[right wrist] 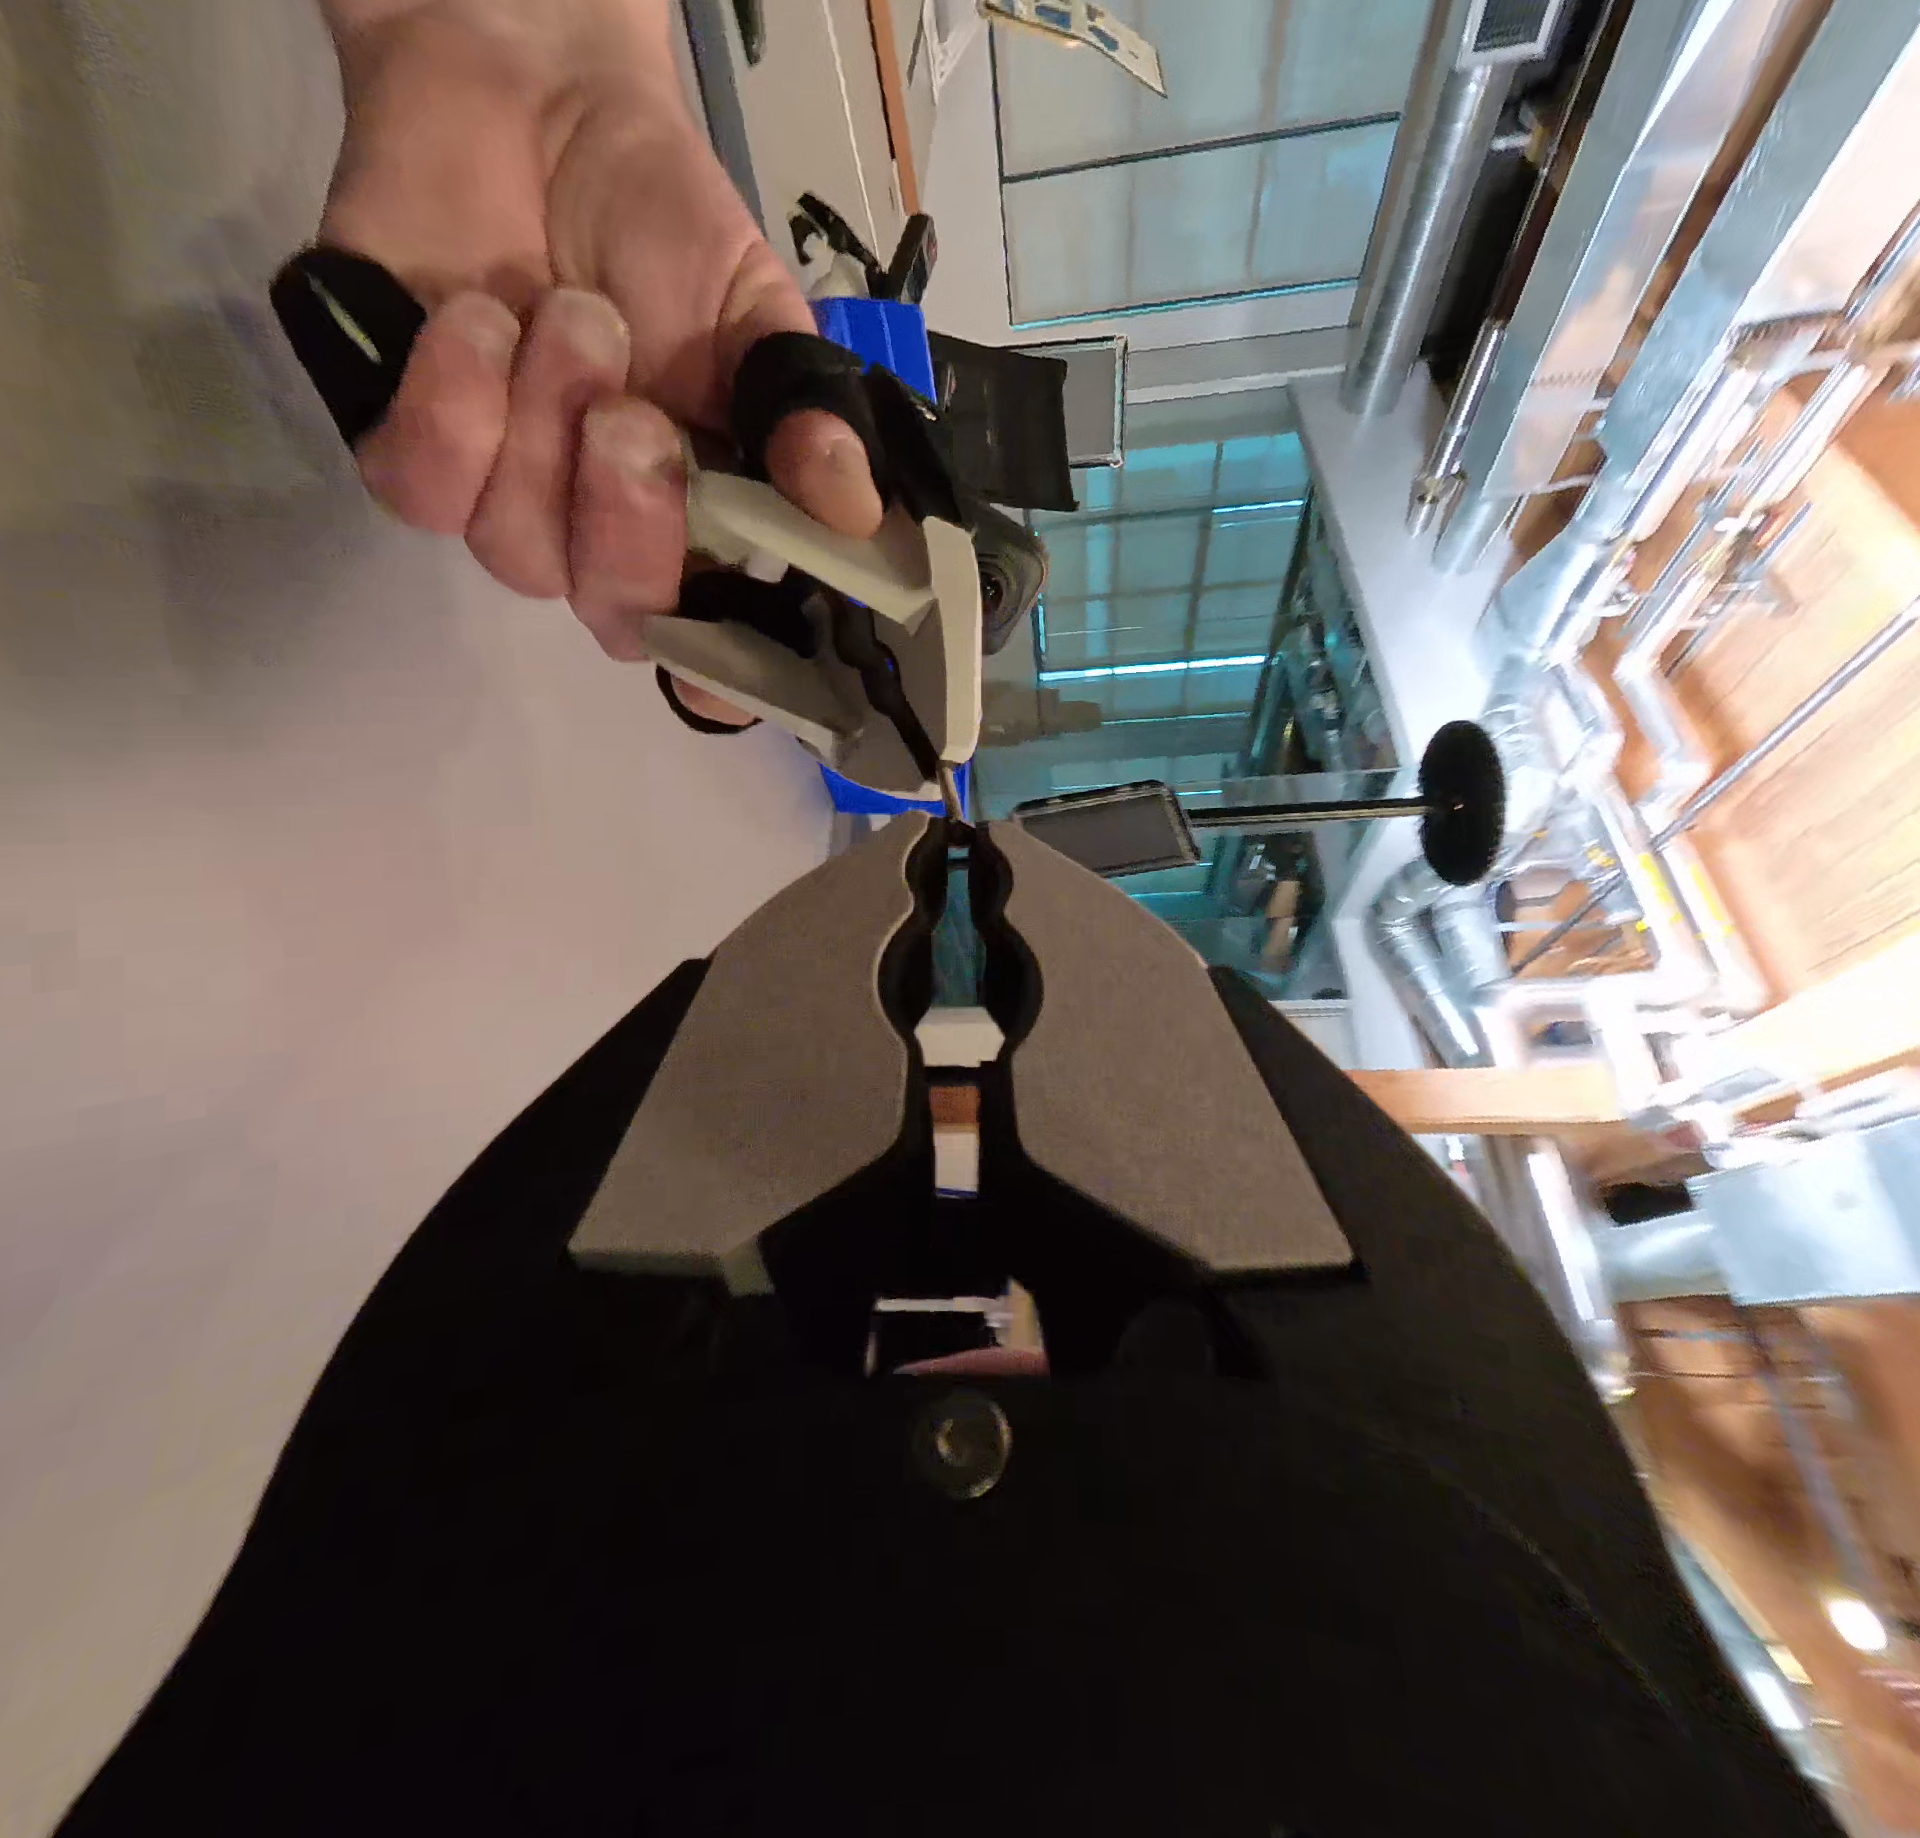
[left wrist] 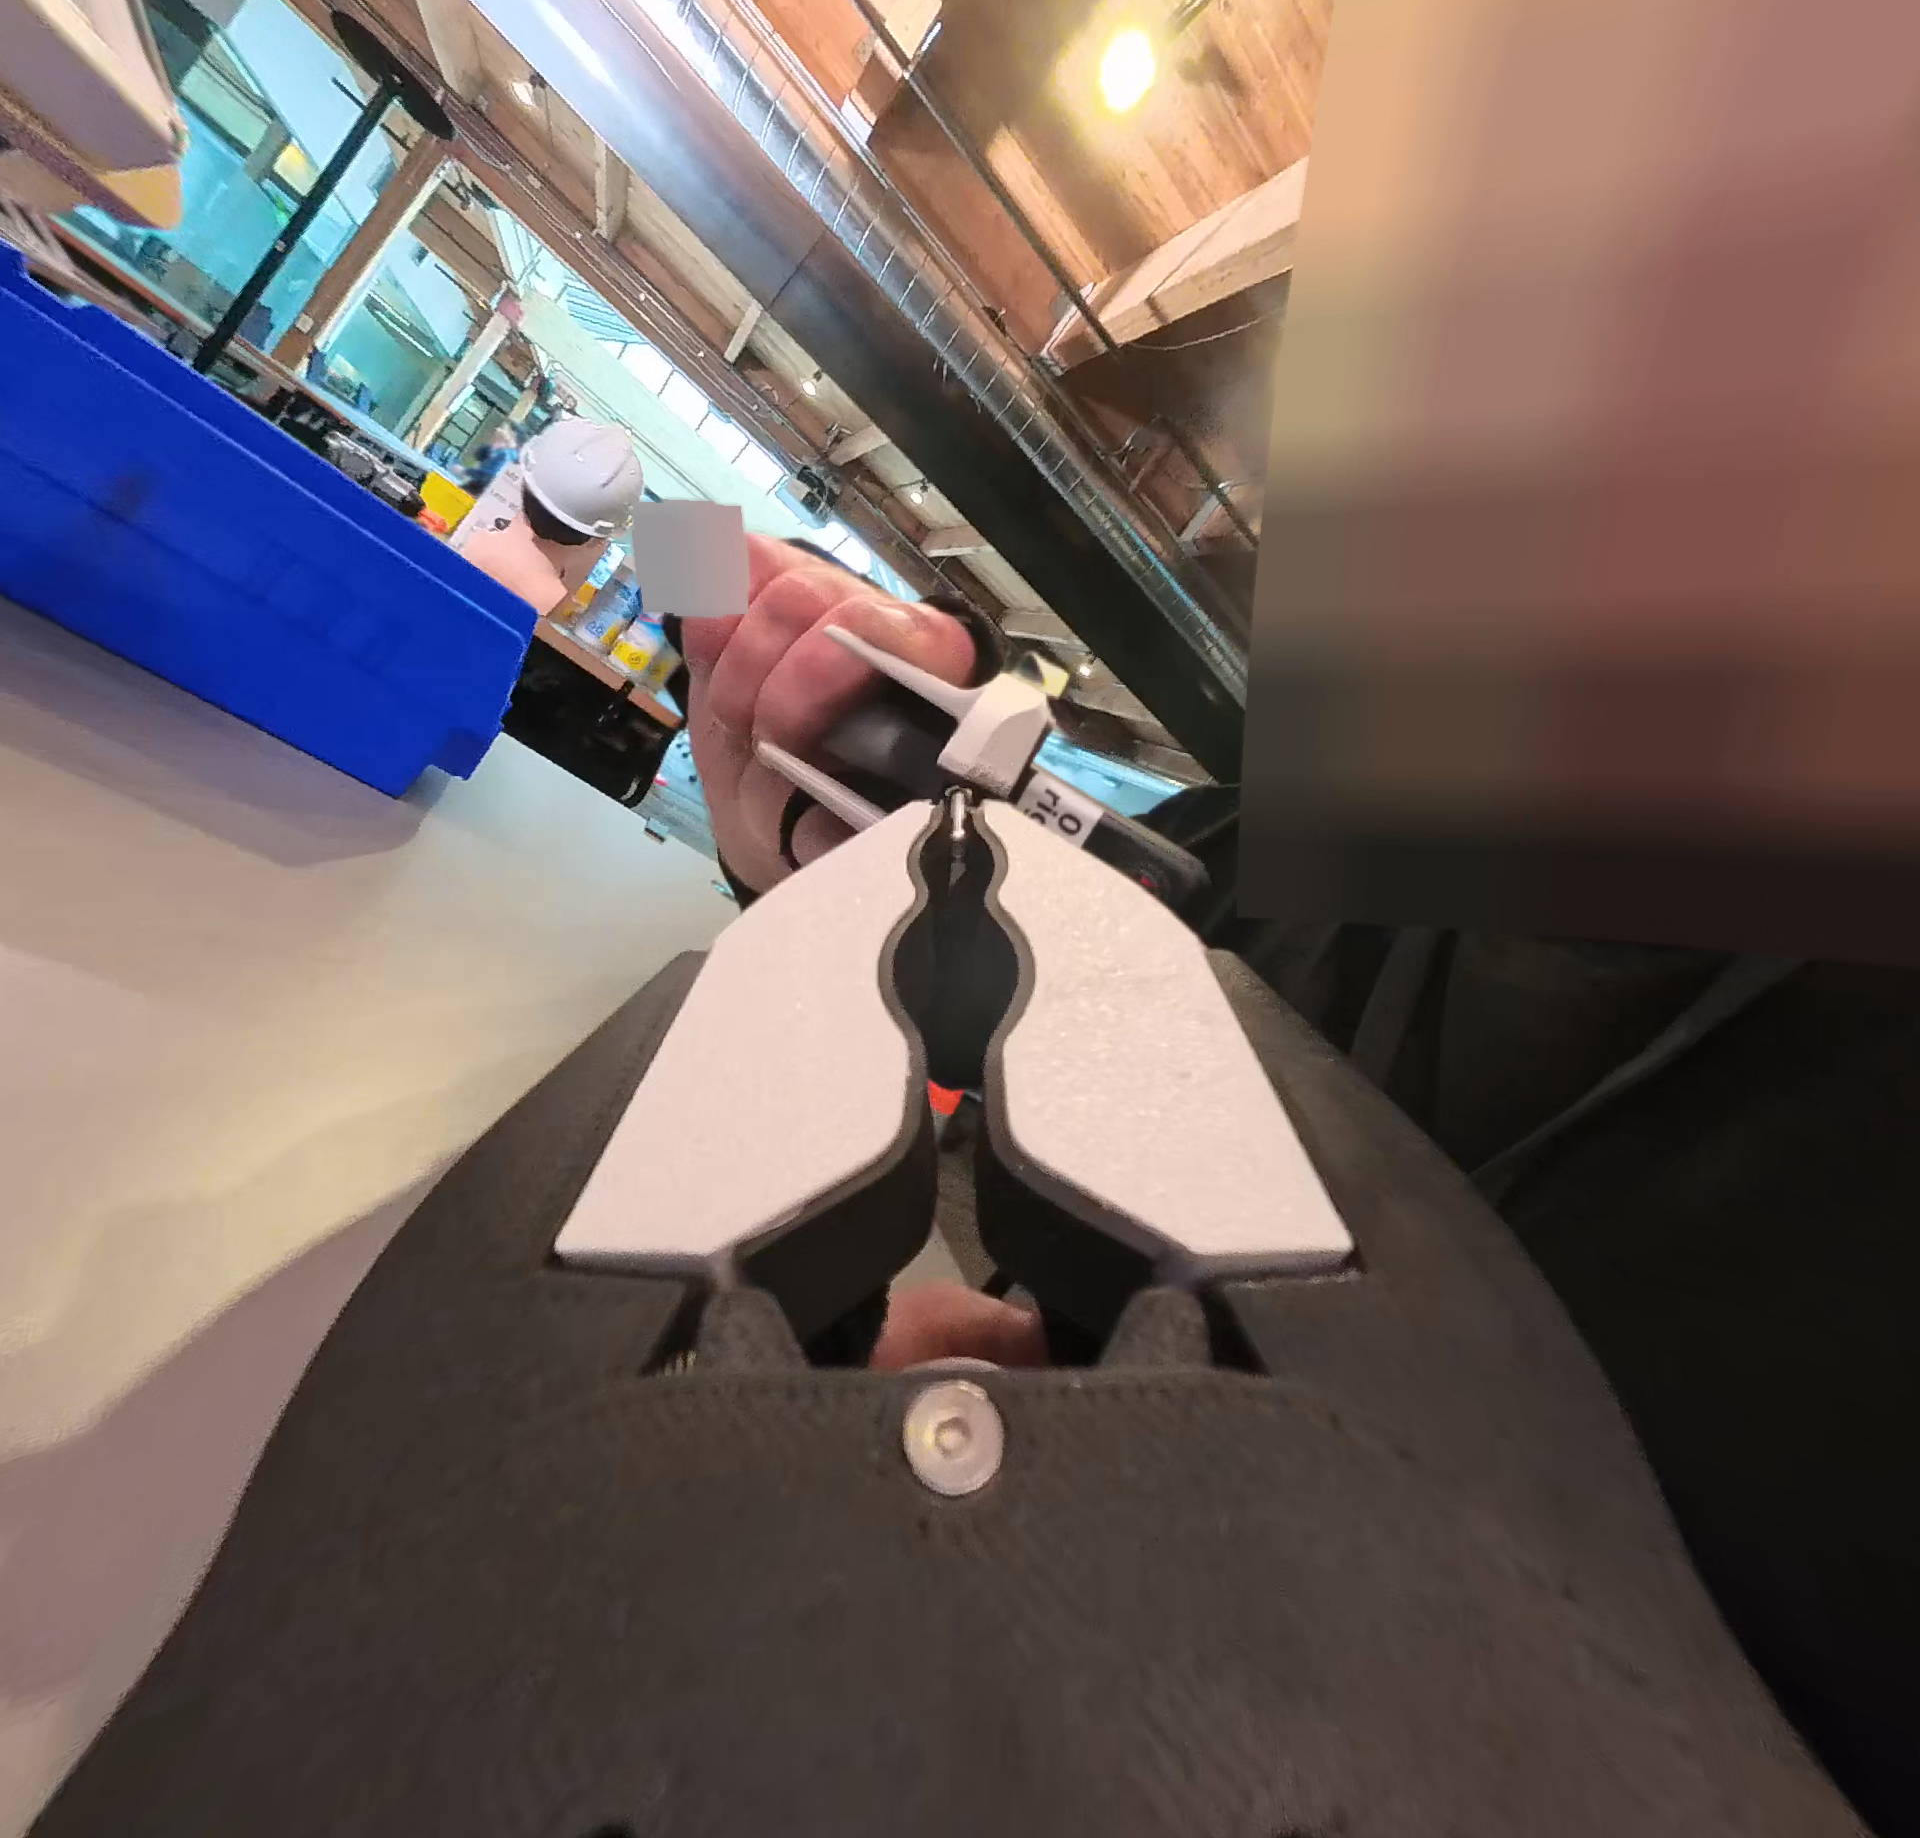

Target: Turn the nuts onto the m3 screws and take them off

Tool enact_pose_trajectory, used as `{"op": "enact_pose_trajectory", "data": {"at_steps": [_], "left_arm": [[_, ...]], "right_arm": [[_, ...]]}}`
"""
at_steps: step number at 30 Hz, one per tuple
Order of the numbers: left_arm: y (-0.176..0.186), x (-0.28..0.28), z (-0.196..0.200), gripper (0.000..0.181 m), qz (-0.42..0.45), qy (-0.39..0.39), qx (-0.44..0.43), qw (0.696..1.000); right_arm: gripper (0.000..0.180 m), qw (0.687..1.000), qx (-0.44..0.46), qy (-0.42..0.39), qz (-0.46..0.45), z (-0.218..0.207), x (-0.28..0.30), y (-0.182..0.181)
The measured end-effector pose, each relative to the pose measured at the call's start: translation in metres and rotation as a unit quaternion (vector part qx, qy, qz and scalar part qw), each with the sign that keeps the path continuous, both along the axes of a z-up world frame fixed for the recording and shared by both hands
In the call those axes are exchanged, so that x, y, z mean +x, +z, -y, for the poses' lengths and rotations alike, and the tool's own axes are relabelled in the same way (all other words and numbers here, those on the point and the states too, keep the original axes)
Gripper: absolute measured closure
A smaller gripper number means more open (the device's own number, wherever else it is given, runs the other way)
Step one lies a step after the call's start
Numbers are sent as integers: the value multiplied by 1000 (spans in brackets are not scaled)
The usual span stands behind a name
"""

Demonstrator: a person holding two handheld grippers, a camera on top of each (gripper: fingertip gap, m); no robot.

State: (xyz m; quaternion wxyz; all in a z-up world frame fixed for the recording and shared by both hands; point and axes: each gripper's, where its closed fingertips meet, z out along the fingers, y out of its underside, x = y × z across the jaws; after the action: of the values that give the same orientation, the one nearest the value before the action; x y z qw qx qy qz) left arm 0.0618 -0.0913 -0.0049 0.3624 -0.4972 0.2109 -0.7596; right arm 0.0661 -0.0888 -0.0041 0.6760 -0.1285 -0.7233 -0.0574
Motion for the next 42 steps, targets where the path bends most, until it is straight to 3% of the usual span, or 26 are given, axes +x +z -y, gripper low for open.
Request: {"op": "enact_pose_trajectory", "data": {"at_steps": [2,5,6,8,12,15,19,24,30,32,35,39,42], "left_arm": [[0,0,0,178,7,4,-3,1000],[3,0,3,174,7,13,27,1000],[3,1,3,164,-6,26,44,999],[4,3,5,154,-31,44,86,995],[2,4,1,152,-65,79,129,986],[-2,2,-5,151,-117,136,199,963],[-4,4,-8,155,-189,191,304,914],[-1,6,-8,169,-209,205,348,891],[-2,7,-9,178,-223,196,348,889],[-3,6,-9,178,-215,181,322,904],[0,5,-9,178,-172,147,249,942],[4,3,-6,178,-88,77,129,985],[5,-5,-9,178,-34,59,65,996]], "right_arm": [[176,1000,5,-1,5,0,0,0],[176,995,-100,16,-15,-1,0,0],[175,990,-137,18,-17,-2,0,-2],[175,975,-219,32,-27,-2,-1,-4],[175,934,-348,56,-60,-5,1,-5],[175,883,-457,77,-68,-8,3,-6],[176,791,-595,121,-78,-9,6,-5],[175,738,-654,145,-81,-8,5,-6],[176,724,-667,152,-87,-8,6,-6],[176,728,-663,150,-88,-8,6,-6],[176,764,-624,138,-93,-7,5,-4],[175,893,-437,77,-79,-7,5,0],[176,946,-313,39,-70,-13,11,6]]}}
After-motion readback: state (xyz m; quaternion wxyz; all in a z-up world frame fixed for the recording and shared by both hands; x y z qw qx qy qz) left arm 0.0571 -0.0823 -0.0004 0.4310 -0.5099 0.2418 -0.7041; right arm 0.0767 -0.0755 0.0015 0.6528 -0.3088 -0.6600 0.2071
